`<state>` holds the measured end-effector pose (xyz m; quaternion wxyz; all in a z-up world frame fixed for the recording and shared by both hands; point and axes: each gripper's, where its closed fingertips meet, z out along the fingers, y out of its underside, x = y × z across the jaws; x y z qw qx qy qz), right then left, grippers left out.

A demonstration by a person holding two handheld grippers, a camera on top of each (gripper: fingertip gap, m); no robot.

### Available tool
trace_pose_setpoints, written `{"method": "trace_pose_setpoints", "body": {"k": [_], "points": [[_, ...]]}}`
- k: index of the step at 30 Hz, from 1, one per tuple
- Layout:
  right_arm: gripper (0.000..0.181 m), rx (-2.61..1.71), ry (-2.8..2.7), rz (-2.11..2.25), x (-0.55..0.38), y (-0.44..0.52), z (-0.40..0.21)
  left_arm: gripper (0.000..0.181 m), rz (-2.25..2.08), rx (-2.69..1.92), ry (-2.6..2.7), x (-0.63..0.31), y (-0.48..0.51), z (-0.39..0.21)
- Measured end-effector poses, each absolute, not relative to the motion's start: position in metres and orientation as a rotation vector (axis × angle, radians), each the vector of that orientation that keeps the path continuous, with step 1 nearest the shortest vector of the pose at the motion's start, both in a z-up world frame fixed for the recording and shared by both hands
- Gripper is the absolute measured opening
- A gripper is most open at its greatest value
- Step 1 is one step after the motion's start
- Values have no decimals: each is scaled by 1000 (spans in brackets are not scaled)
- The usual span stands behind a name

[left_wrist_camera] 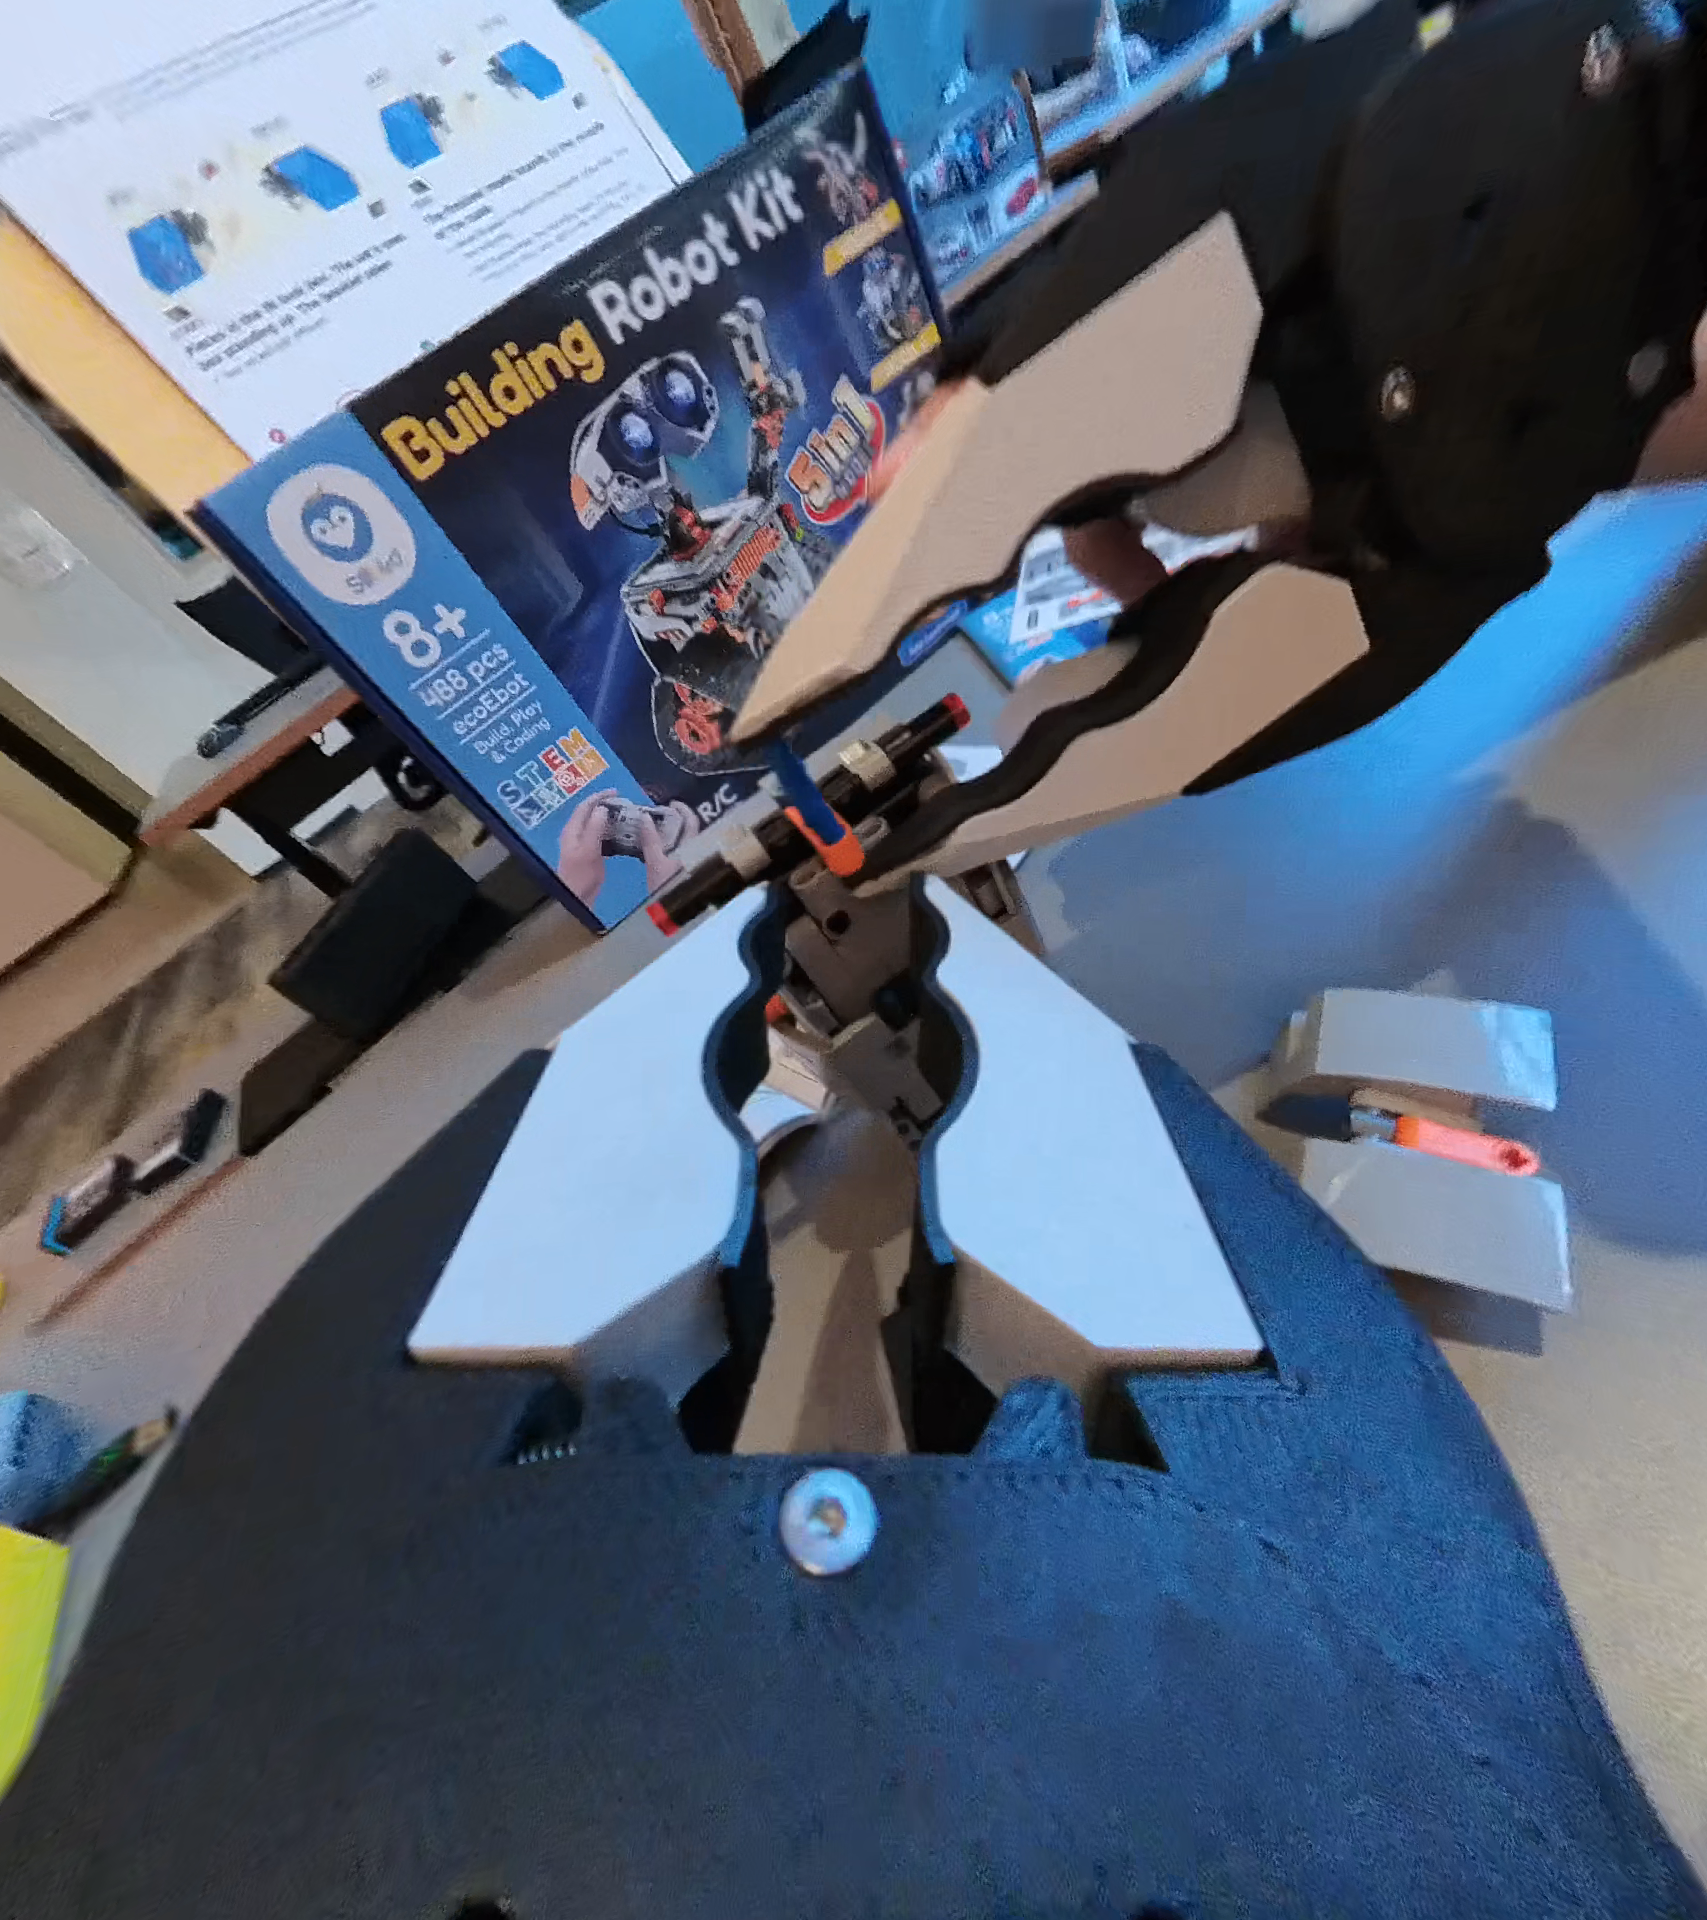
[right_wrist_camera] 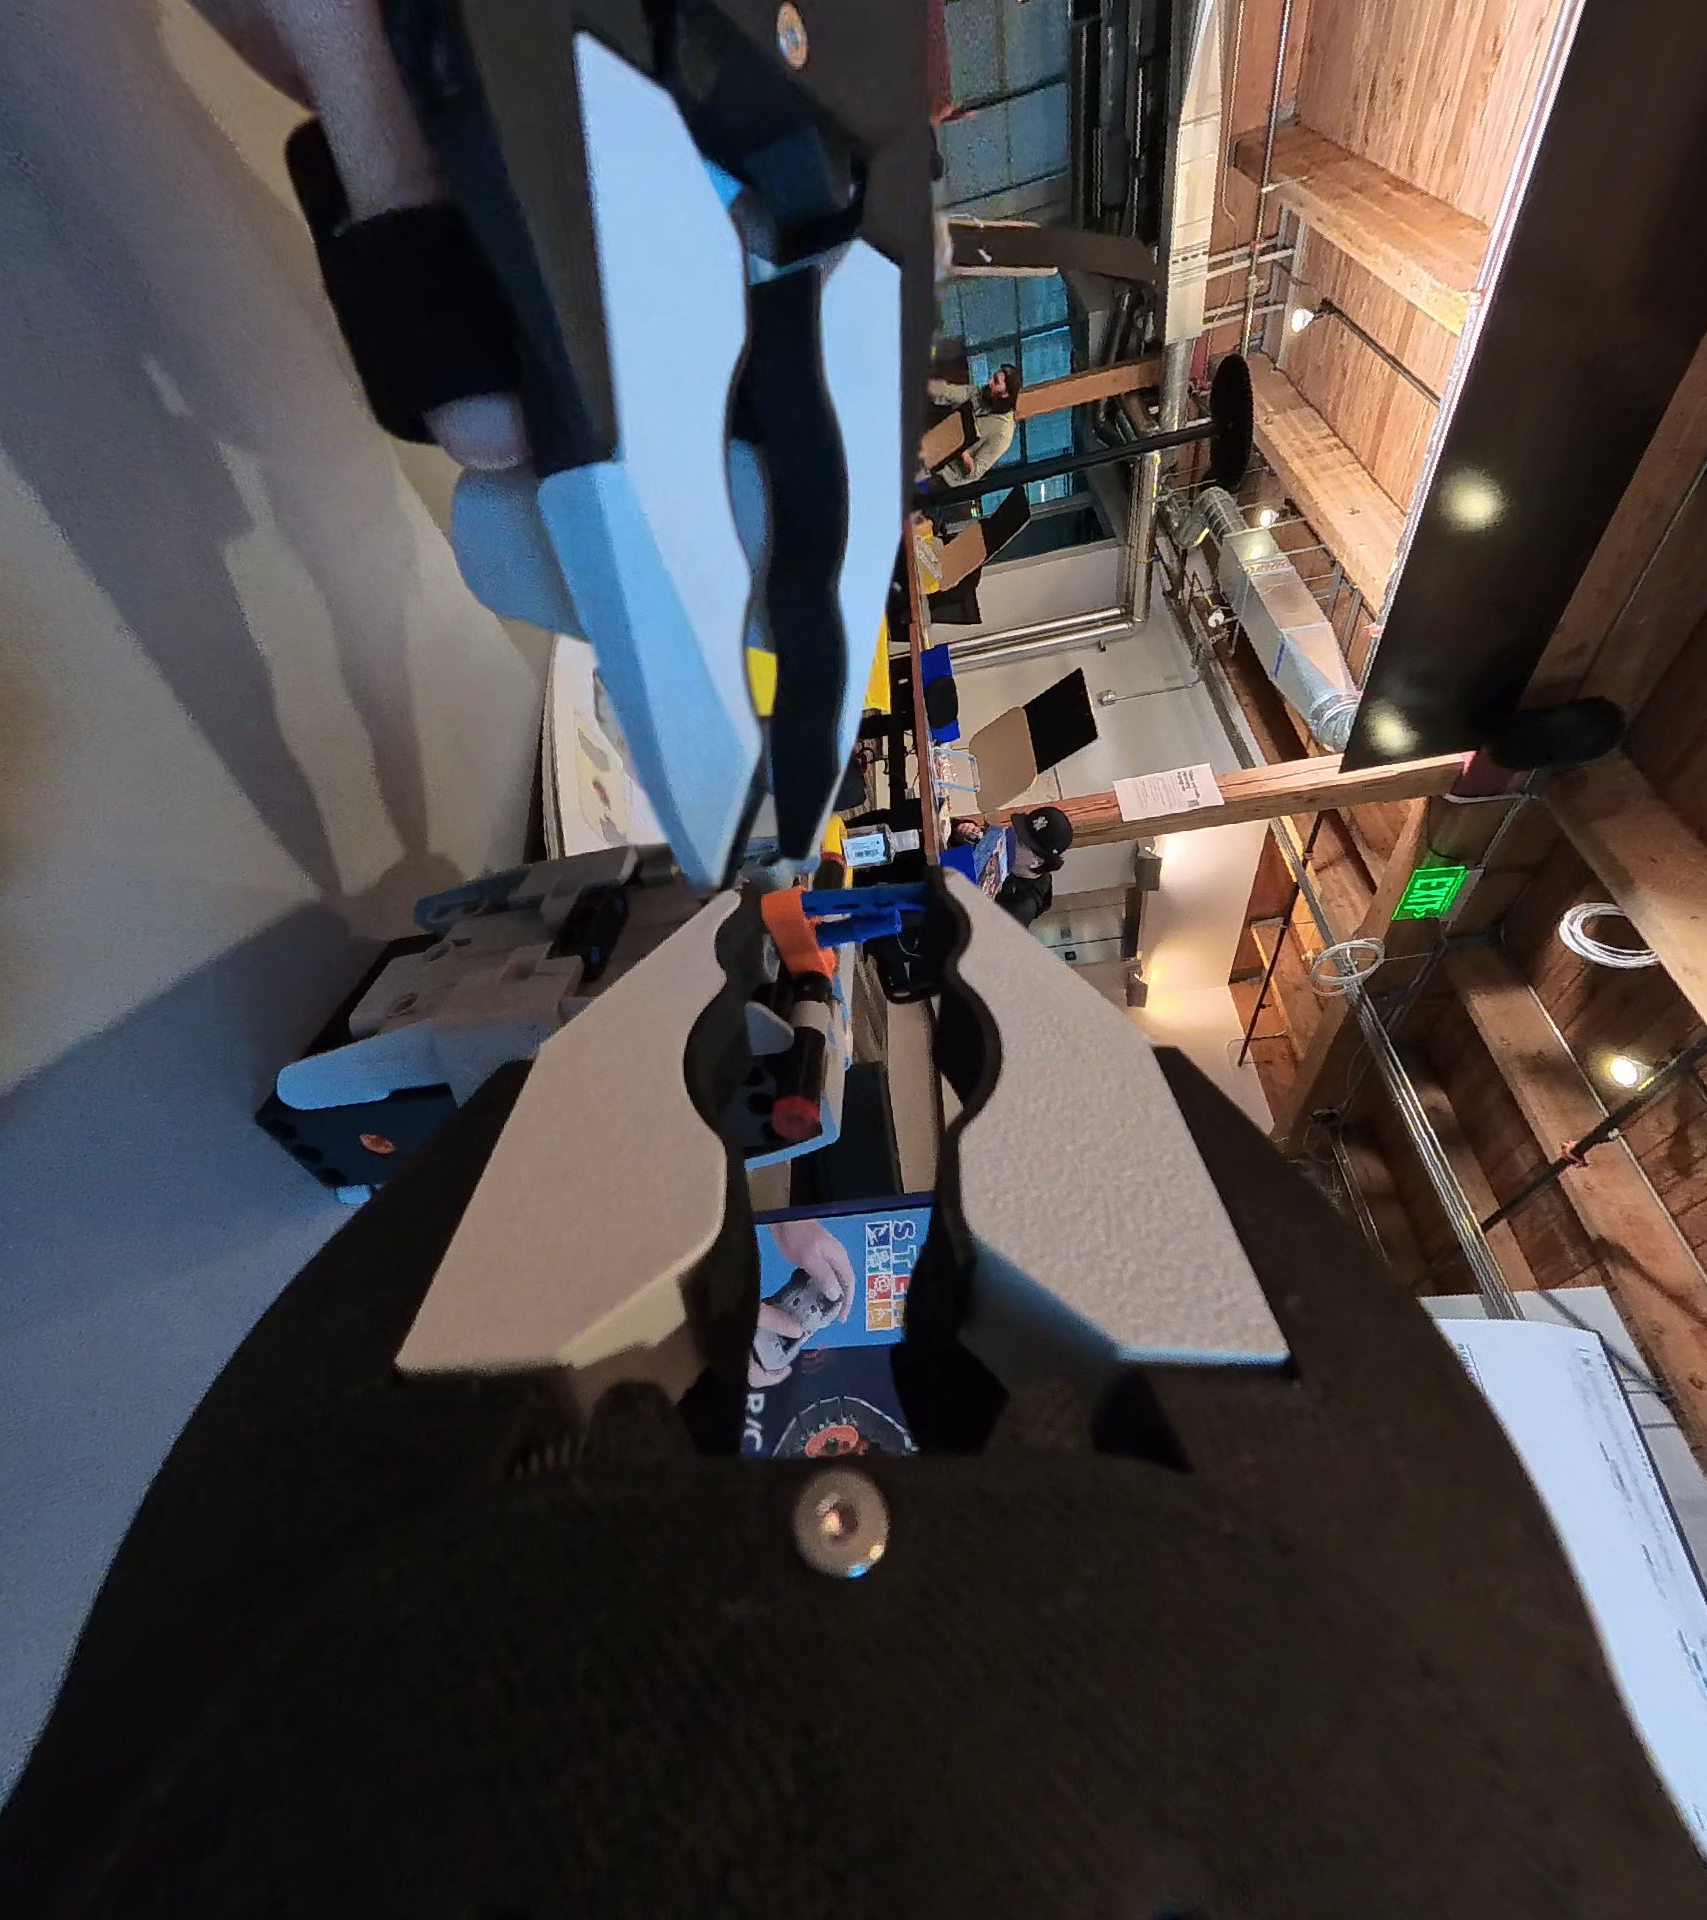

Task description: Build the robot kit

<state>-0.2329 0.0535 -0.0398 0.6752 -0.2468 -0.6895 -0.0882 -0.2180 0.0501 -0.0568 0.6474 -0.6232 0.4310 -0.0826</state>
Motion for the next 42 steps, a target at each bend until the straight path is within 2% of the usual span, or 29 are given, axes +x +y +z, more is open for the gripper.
{"method": "trace_pose_setpoints", "body": {"k": [5,8,10,23,32,35,42], "points": [[30,-548,-1559,-205,-233,53,-40,16,-426,-1369,799,-230,43,-28],[30,-542,-1555,-194,-231,53,-40,22,-560,-1418,749,-239,47,-31],[30,-527,-1556,-201,-230,52,-40,19,-622,-1444,758,-239,46,-35],[30,-557,-1534,-209,-233,53,-40,19,-595,-1536,696,-218,59,-36],[31,-553,-1513,-247,-235,54,-39,2,-559,-1520,732,-212,58,-37],[37,-565,-1491,-235,-234,54,-36,3,-573,-1516,722,-212,58,-37],[40,-586,-1489,-206,-232,55,-35,2,-595,-1519,709,-212,58,-38]]}}
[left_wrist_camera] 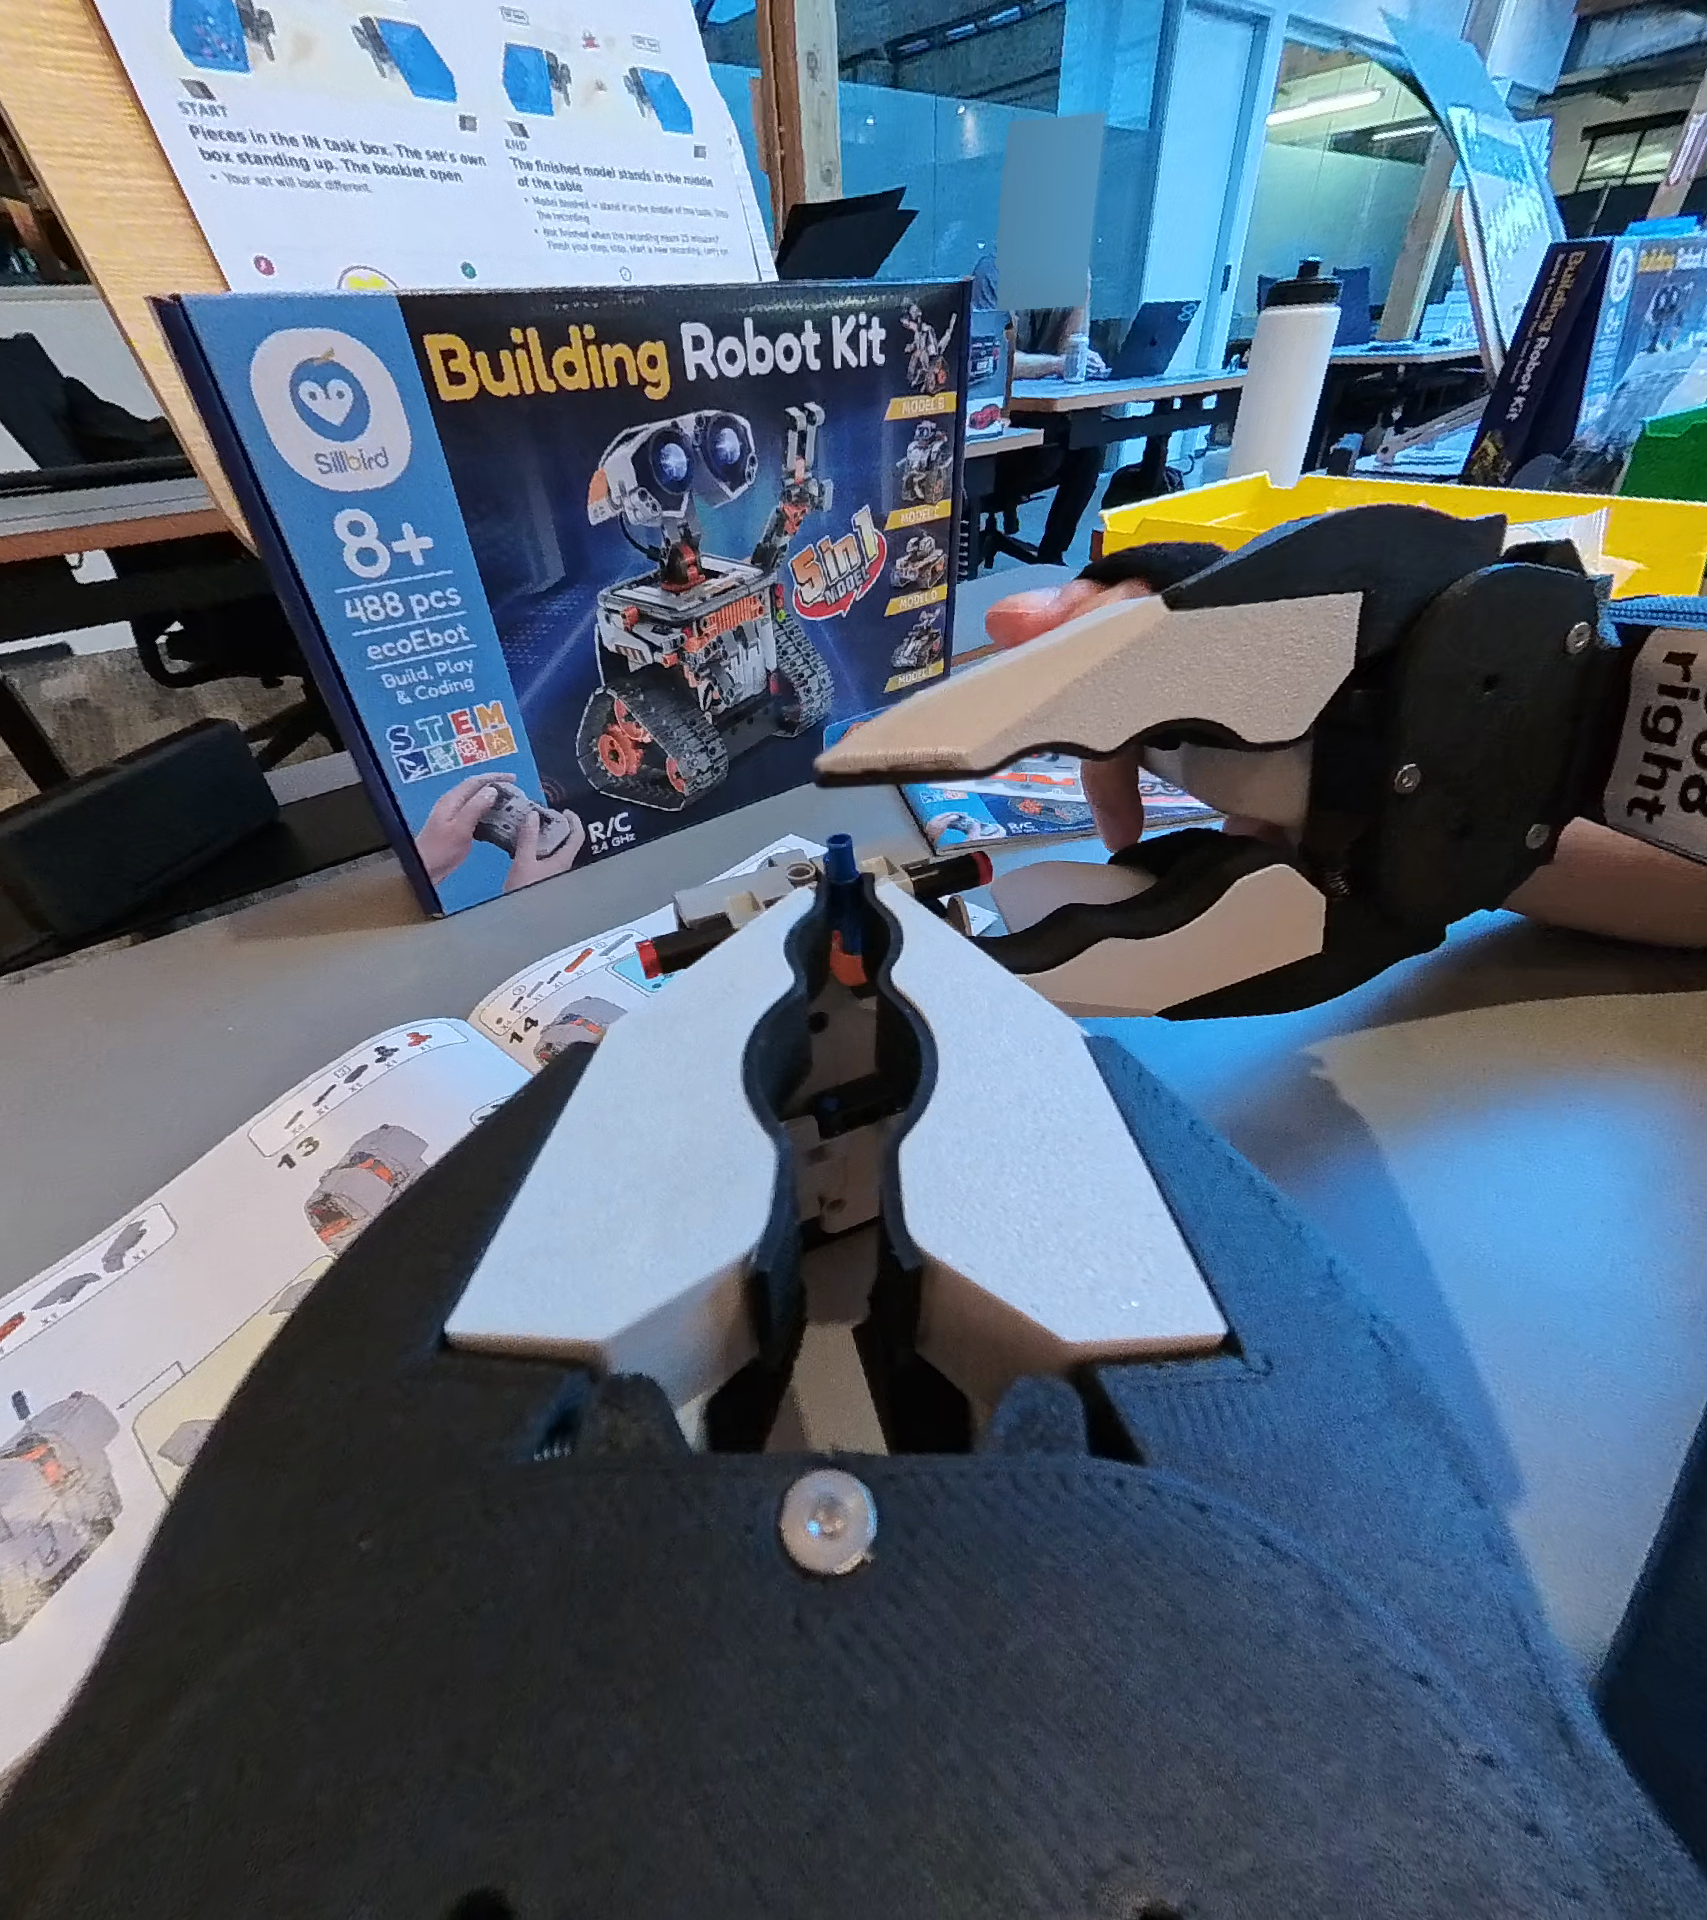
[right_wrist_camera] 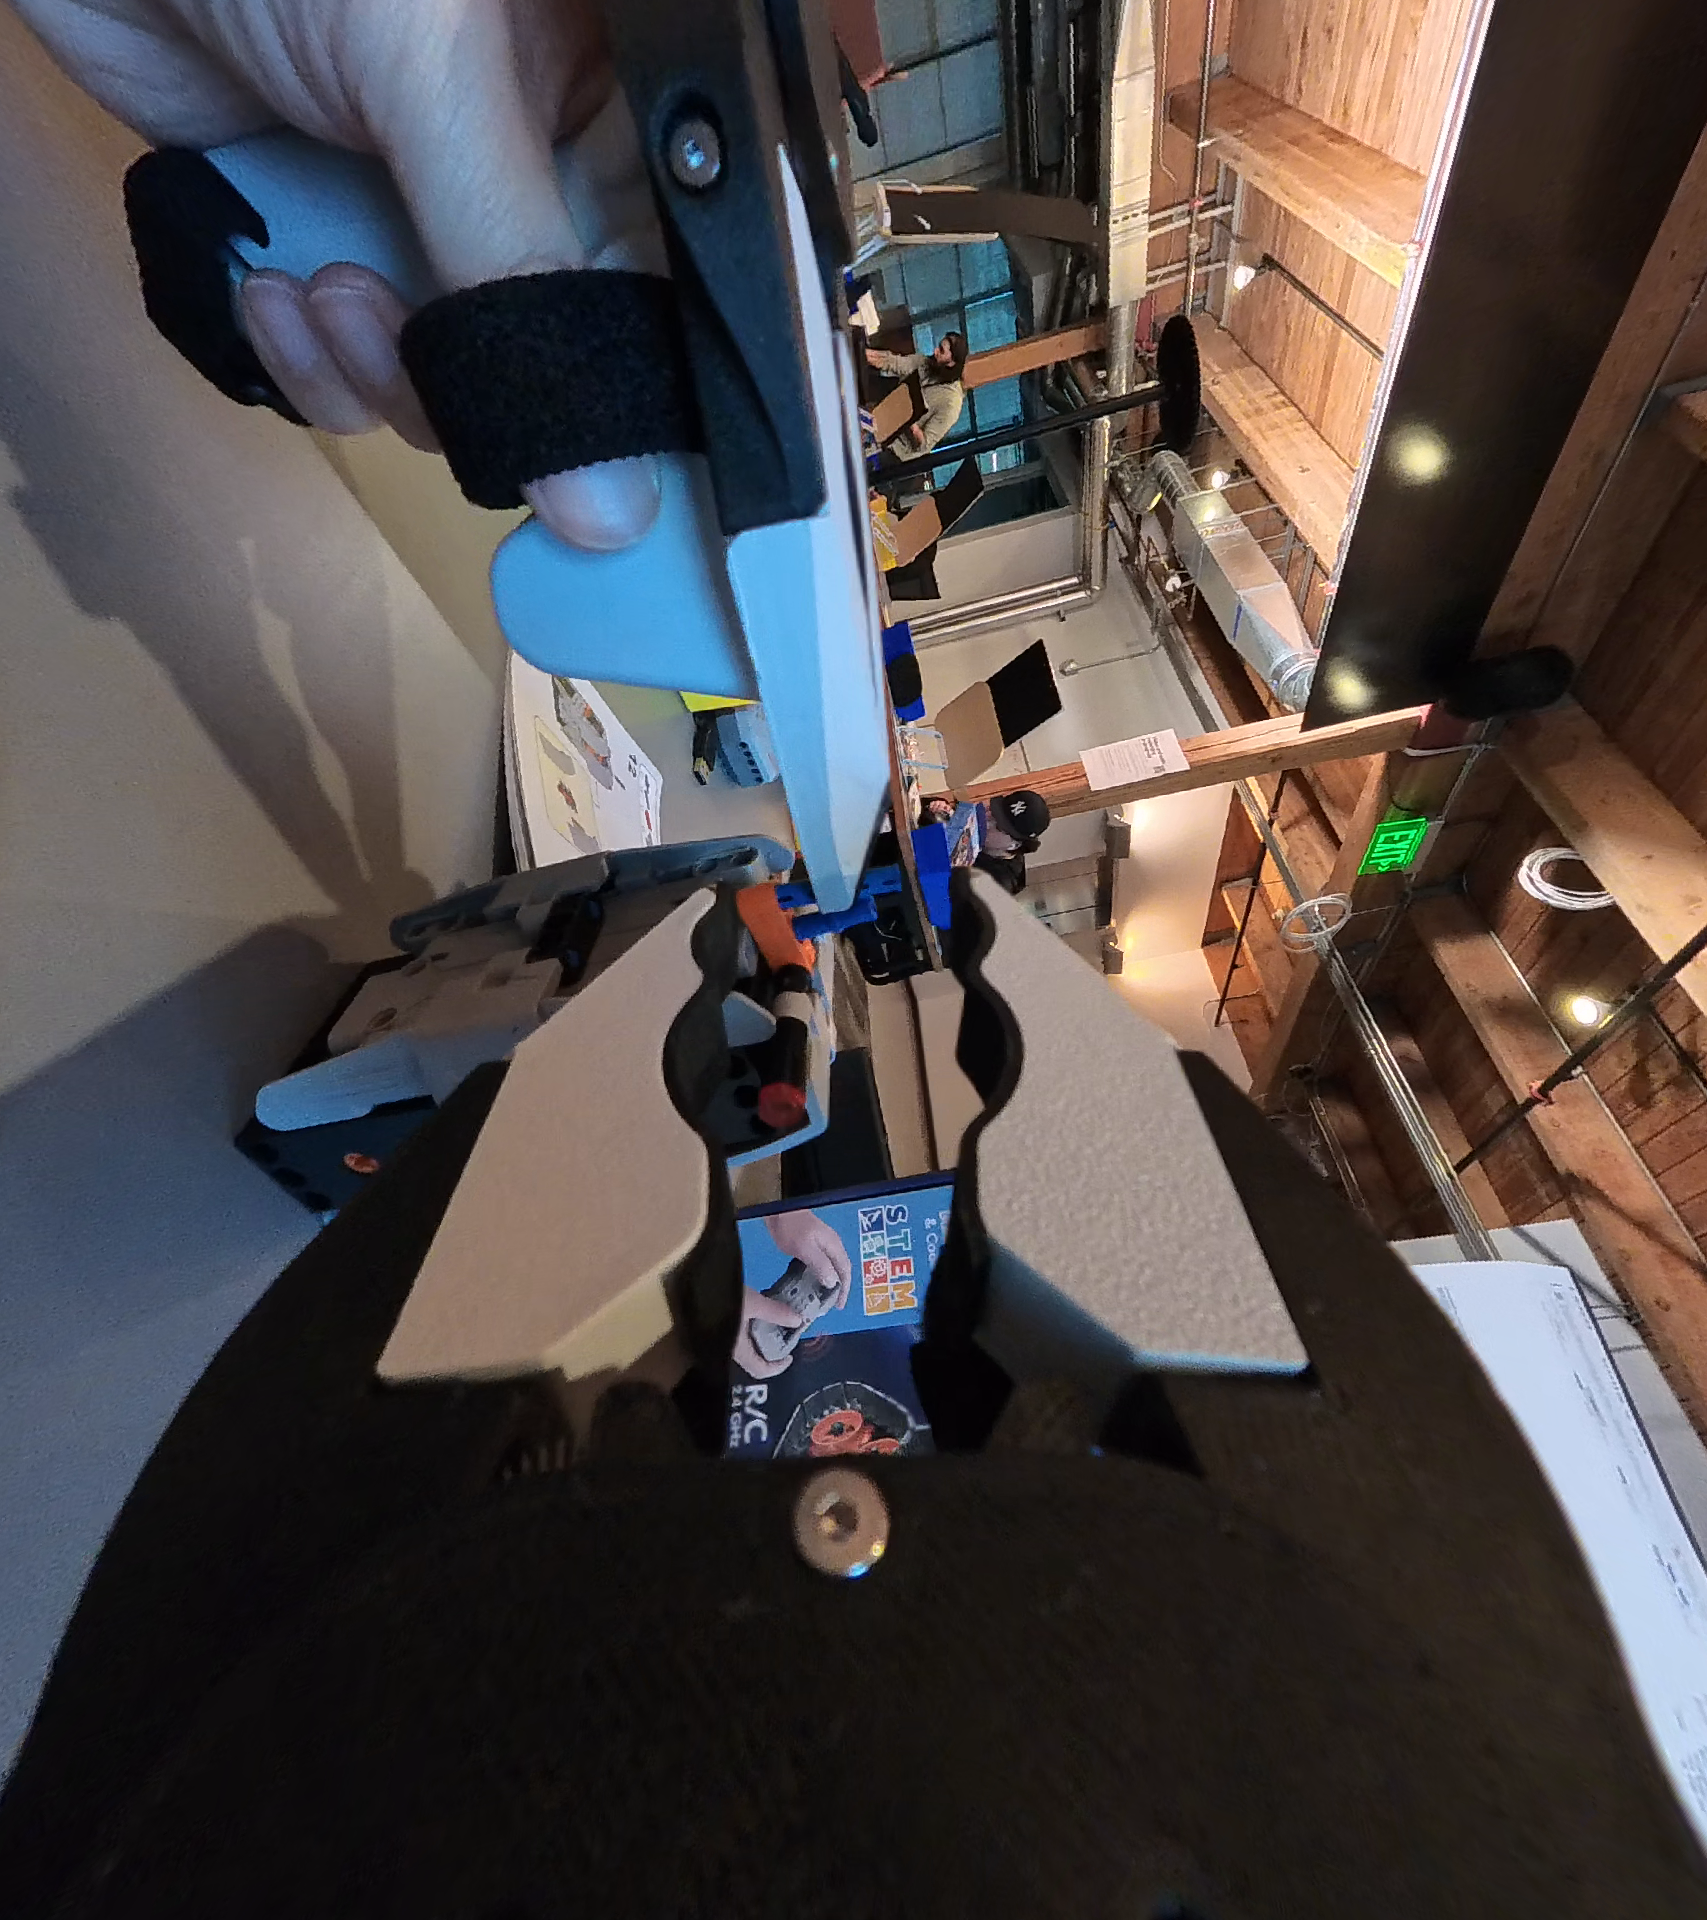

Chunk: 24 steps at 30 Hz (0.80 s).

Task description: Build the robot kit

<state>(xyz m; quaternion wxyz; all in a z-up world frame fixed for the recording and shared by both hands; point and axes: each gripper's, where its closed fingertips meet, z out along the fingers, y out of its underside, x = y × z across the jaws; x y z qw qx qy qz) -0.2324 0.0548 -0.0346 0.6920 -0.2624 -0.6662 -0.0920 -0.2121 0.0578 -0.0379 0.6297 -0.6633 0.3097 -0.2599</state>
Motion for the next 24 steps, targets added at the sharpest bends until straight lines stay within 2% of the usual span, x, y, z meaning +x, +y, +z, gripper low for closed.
{"method": "trace_pose_setpoints", "body": {"k": [9,19,24], "points": [[34,-621,-1514,-170,-236,54,-38,2,-658,-1516,671,-215,56,-38],[37,-606,-1531,-133,-240,53,-37,2,-641,-1478,665,-218,55,-39],[30,-607,-1551,-97,-241,52,-41,2,-636,-1467,655,-218,55,-39]]}}
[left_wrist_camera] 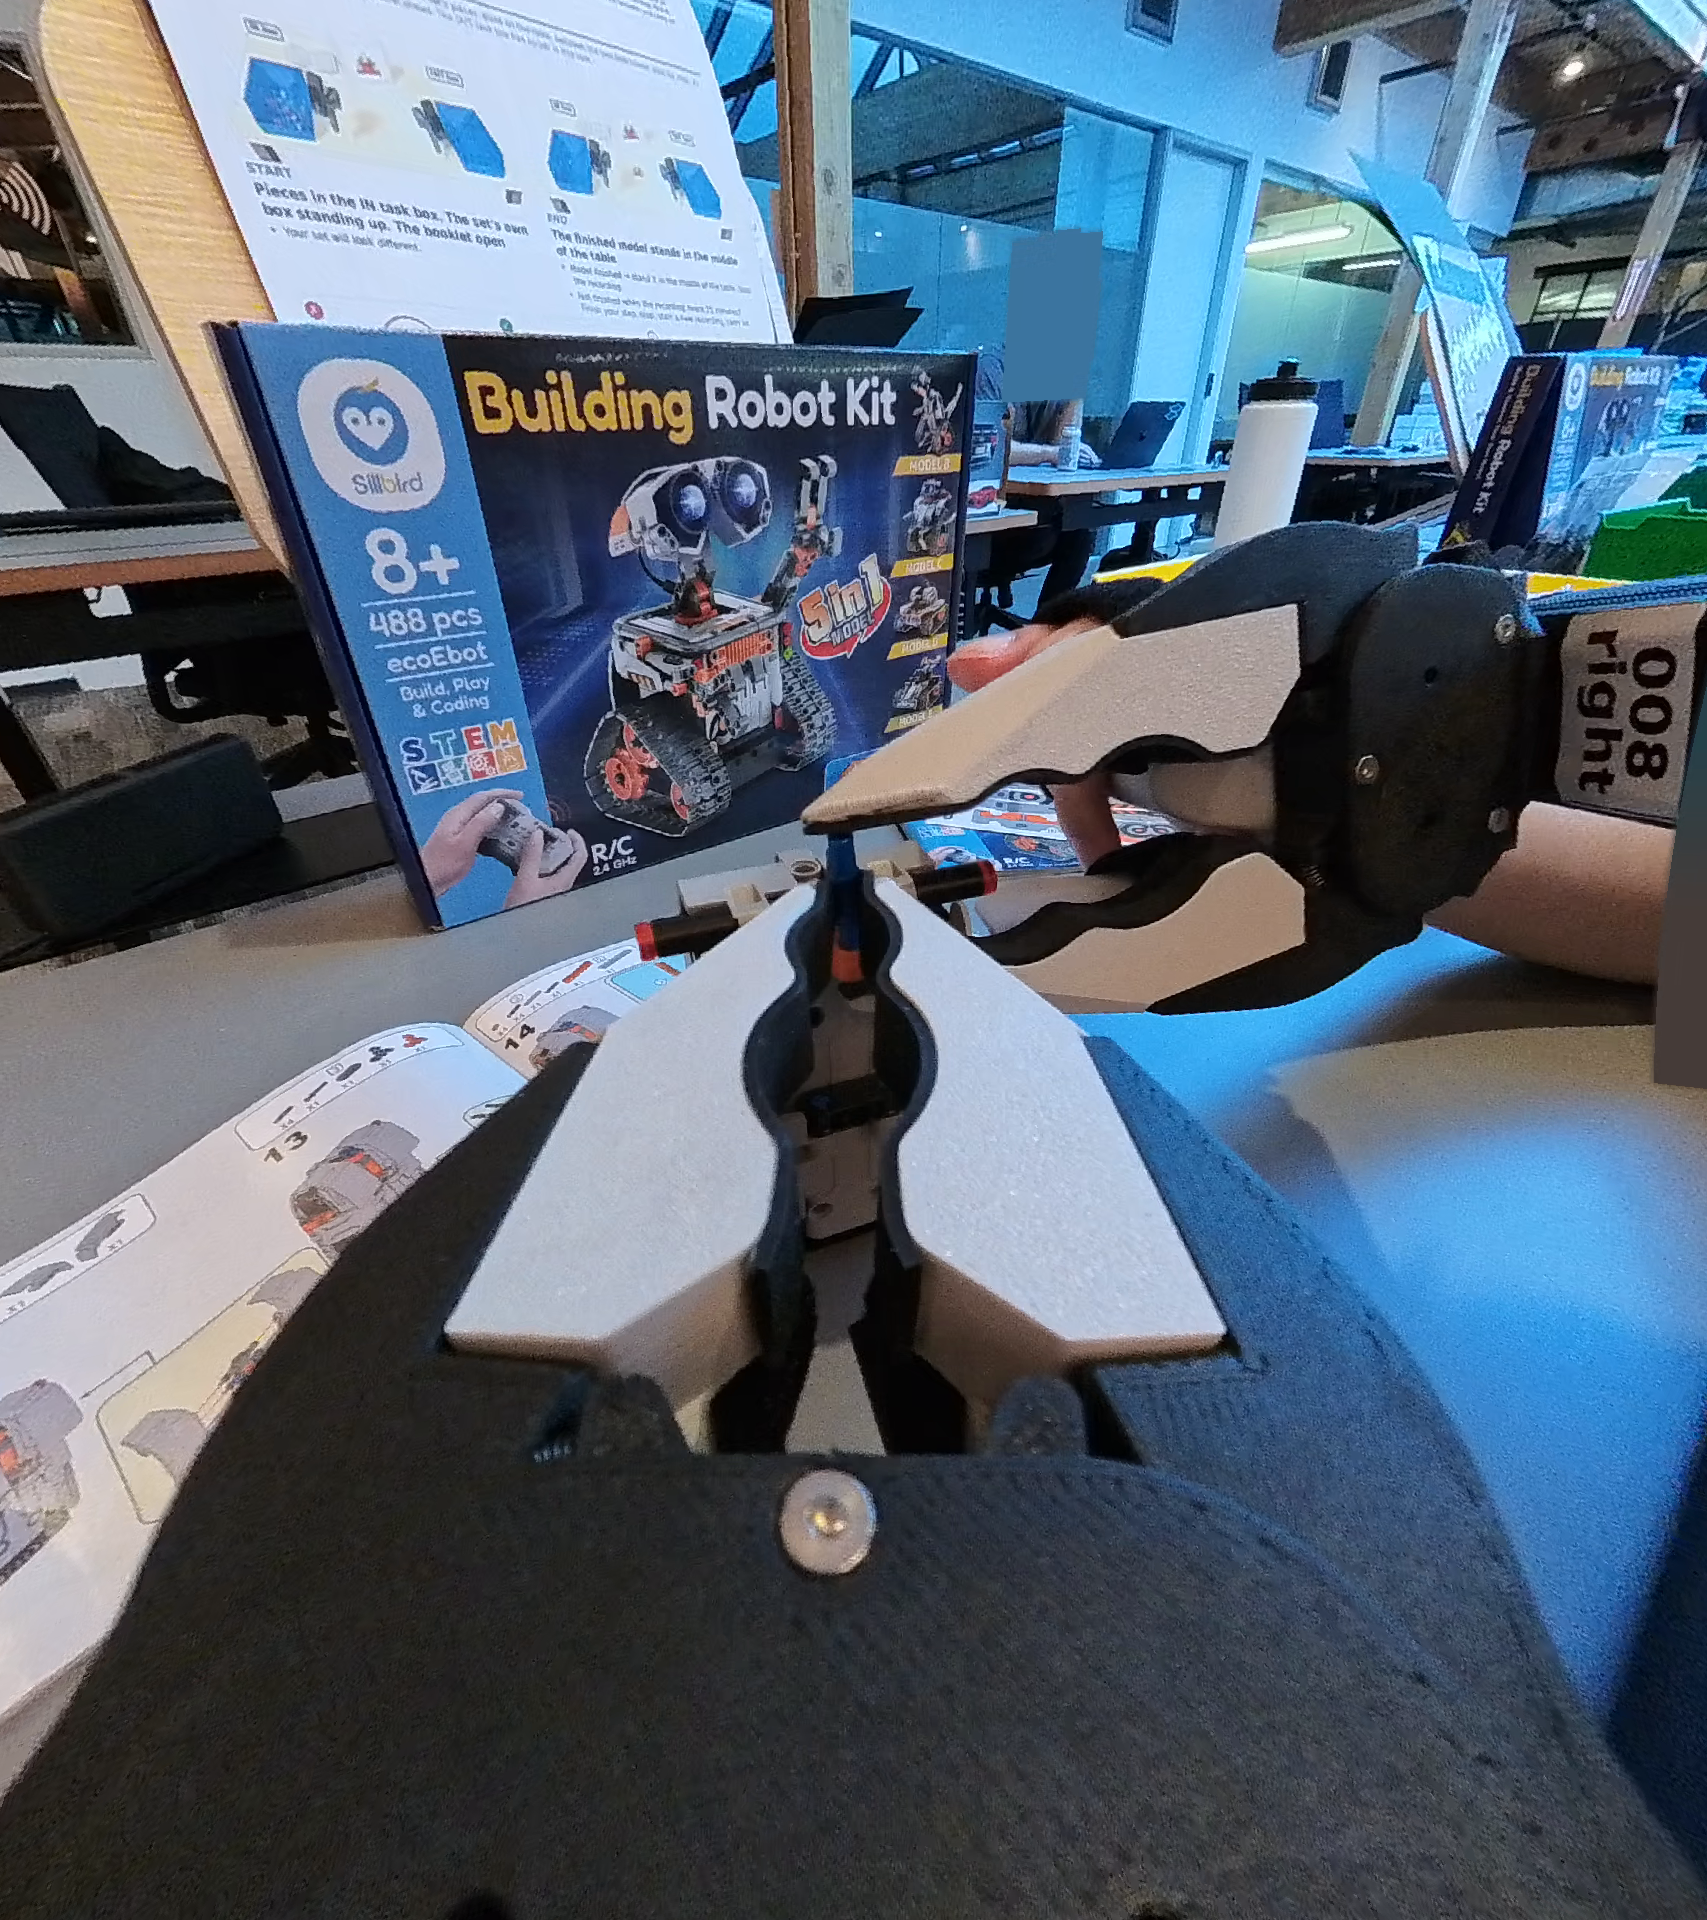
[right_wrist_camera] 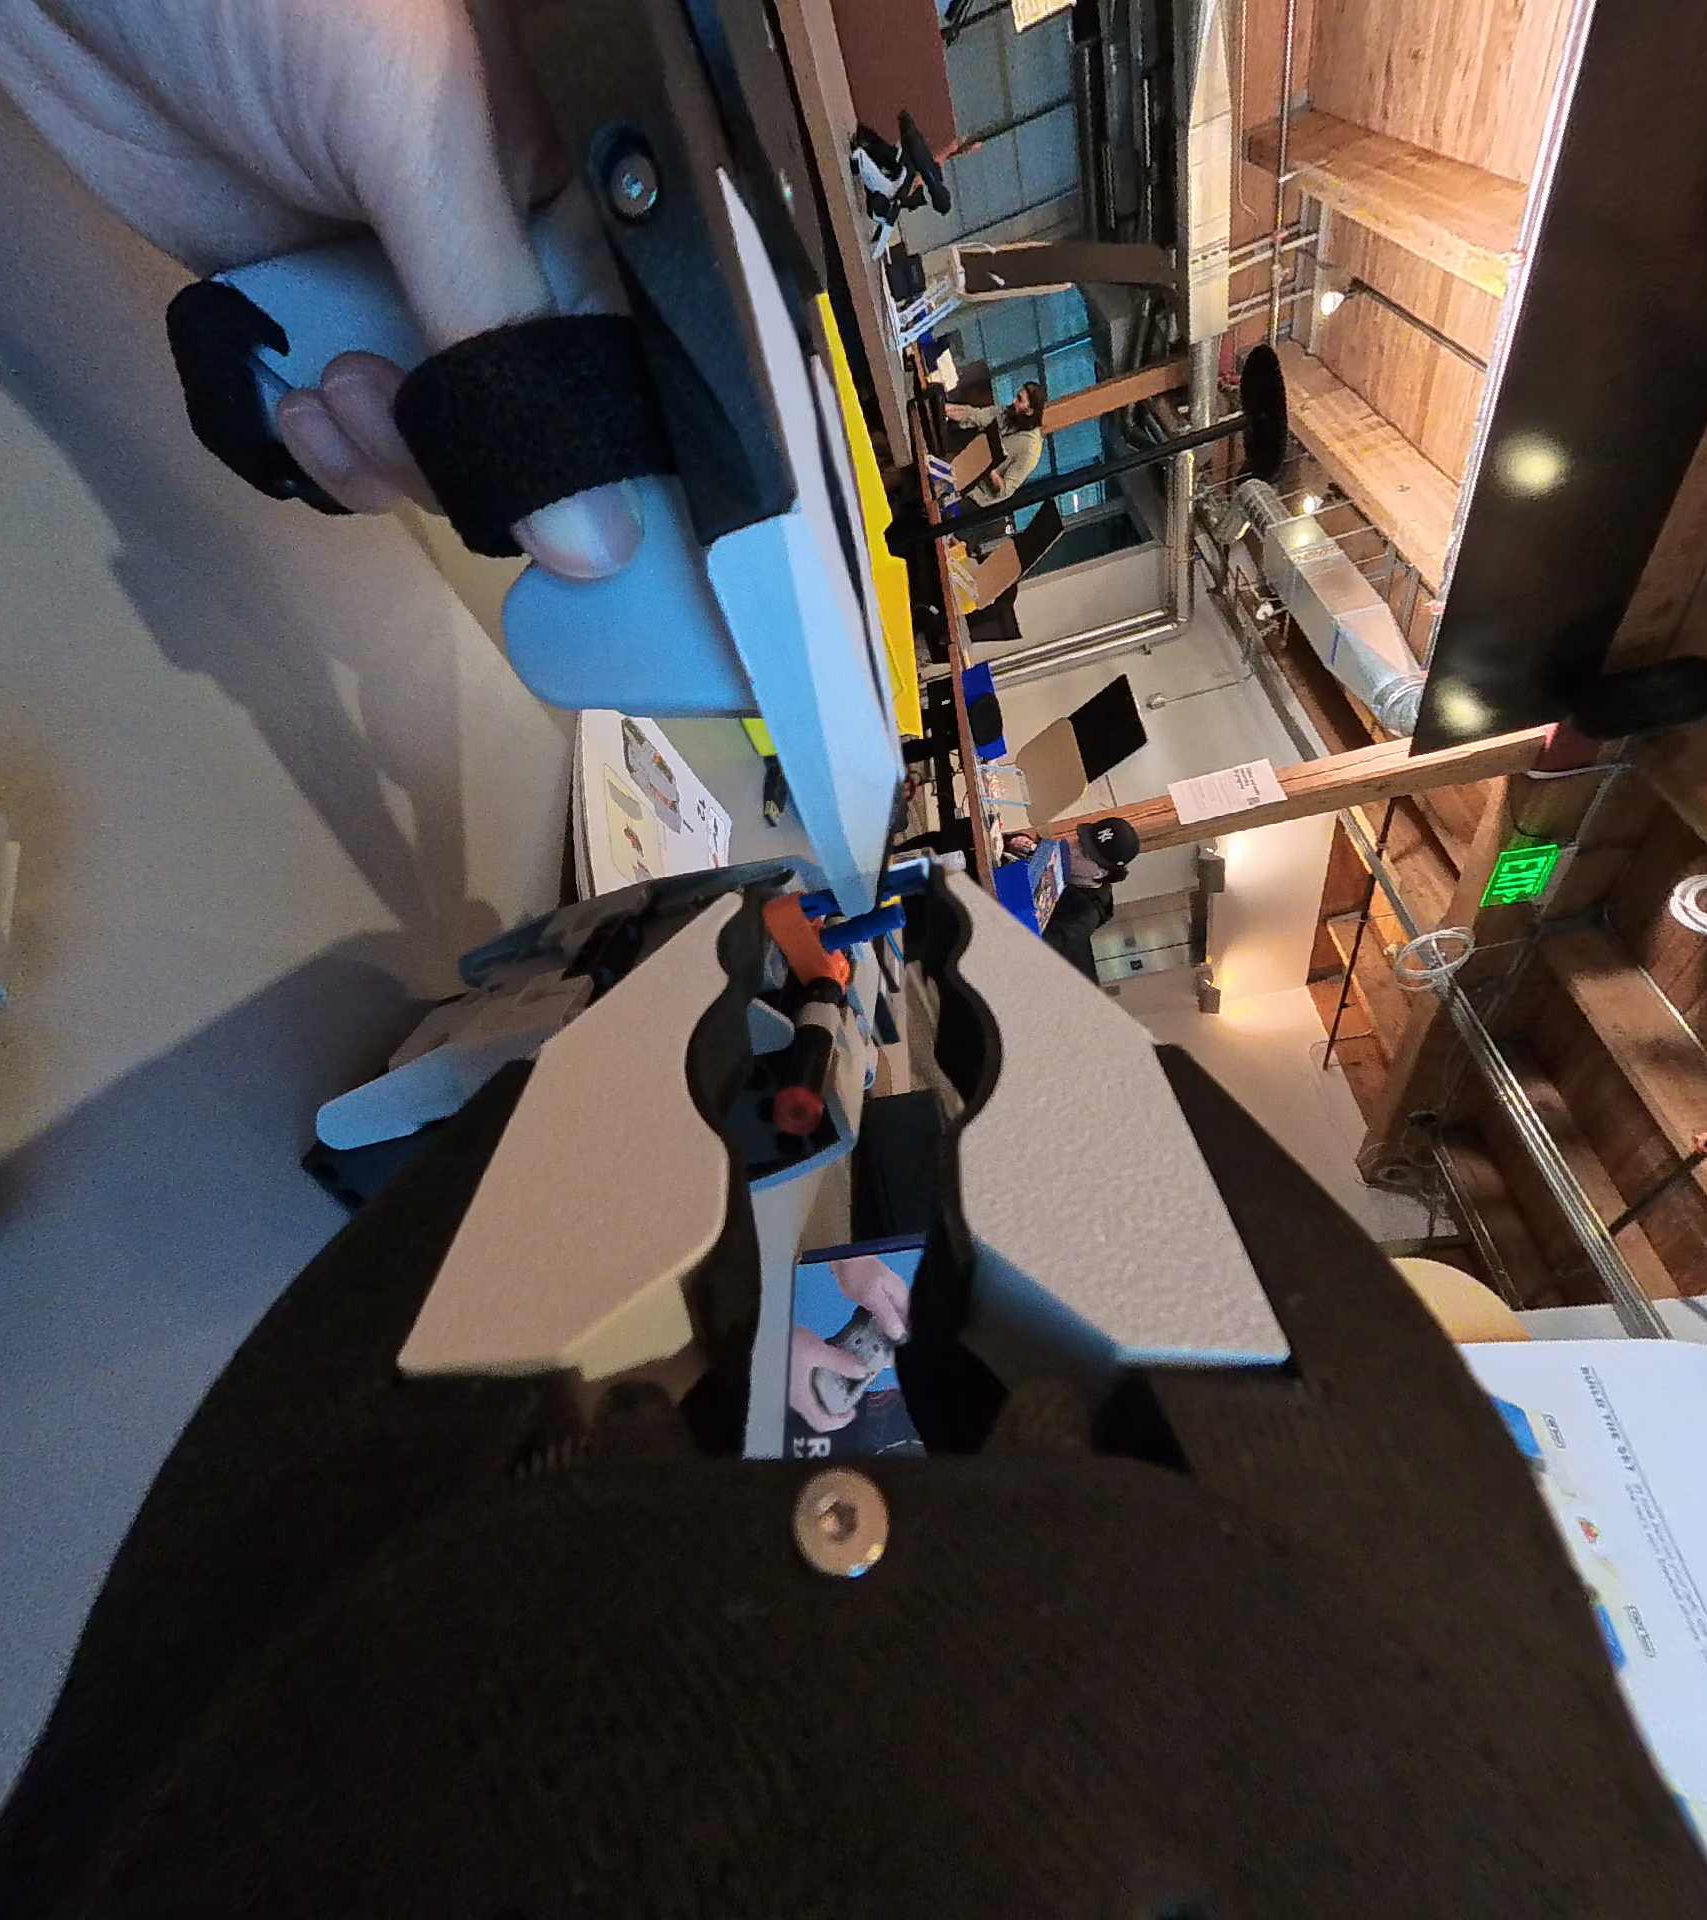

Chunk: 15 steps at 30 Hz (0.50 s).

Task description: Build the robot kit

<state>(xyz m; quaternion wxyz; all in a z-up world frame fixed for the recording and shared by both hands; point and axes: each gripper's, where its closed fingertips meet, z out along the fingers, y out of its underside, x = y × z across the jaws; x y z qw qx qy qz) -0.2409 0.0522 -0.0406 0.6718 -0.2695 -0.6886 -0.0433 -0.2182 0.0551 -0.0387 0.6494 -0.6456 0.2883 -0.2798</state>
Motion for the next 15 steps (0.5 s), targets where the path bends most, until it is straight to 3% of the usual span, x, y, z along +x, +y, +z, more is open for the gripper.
{"method": "trace_pose_setpoints", "body": {"k": [11,14,15], "points": [[30,-581,-1554,-130,-240,52,-41,3,-674,-1478,656,-217,55,-38],[30,-586,-1552,-136,-239,53,-40,20,-675,-1469,622,-222,57,-33],[30,-587,-1551,-138,-239,54,-40,17,-683,-1457,618,-223,56,-30]]}}
